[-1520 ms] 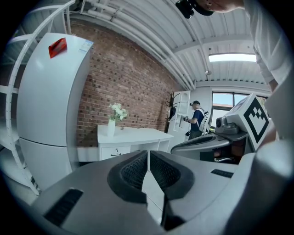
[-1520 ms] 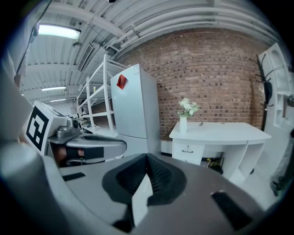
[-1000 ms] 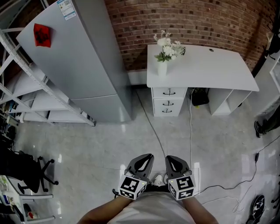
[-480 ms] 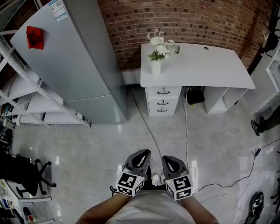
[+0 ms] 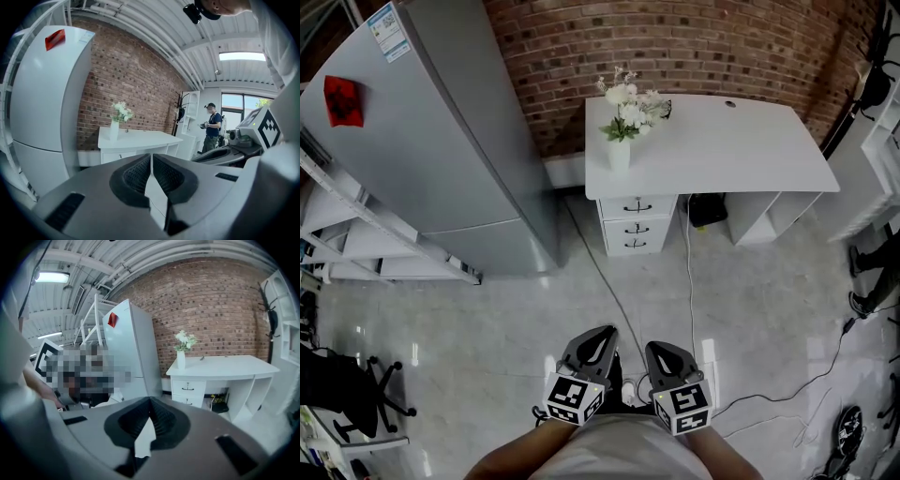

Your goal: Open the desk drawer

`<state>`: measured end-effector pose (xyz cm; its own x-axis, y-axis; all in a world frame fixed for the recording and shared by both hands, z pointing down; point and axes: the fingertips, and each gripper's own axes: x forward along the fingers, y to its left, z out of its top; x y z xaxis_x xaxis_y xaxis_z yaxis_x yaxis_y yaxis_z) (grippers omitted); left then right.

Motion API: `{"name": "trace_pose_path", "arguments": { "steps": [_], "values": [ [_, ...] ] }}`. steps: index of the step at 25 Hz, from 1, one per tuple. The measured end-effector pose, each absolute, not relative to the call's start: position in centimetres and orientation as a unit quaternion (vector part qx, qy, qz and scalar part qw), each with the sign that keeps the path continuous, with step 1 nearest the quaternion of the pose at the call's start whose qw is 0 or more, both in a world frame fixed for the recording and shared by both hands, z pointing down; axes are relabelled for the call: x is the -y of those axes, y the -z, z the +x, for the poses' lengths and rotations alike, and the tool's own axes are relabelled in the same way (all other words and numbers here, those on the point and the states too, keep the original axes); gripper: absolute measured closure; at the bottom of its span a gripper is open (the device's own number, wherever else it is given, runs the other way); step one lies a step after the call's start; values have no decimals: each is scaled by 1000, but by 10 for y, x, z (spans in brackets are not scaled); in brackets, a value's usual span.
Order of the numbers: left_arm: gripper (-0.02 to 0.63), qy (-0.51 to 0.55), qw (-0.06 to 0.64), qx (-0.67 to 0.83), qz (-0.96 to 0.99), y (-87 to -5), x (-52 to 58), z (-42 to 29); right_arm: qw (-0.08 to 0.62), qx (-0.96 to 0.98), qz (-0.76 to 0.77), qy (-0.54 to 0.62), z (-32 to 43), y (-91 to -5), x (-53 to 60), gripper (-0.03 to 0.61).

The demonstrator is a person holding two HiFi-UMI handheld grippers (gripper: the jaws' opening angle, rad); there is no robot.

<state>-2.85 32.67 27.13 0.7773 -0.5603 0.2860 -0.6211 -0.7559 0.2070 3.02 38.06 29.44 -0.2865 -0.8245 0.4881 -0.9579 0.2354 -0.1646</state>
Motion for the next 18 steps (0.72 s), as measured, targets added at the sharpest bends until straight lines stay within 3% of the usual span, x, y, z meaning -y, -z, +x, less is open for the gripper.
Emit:
{"name": "trace_pose_path", "arguments": {
  "steps": [18],
  "values": [
    [592, -95, 199, 346, 912, -301, -151, -21, 195, 750, 581, -250, 59, -313, -244, 563]
  ]
}}
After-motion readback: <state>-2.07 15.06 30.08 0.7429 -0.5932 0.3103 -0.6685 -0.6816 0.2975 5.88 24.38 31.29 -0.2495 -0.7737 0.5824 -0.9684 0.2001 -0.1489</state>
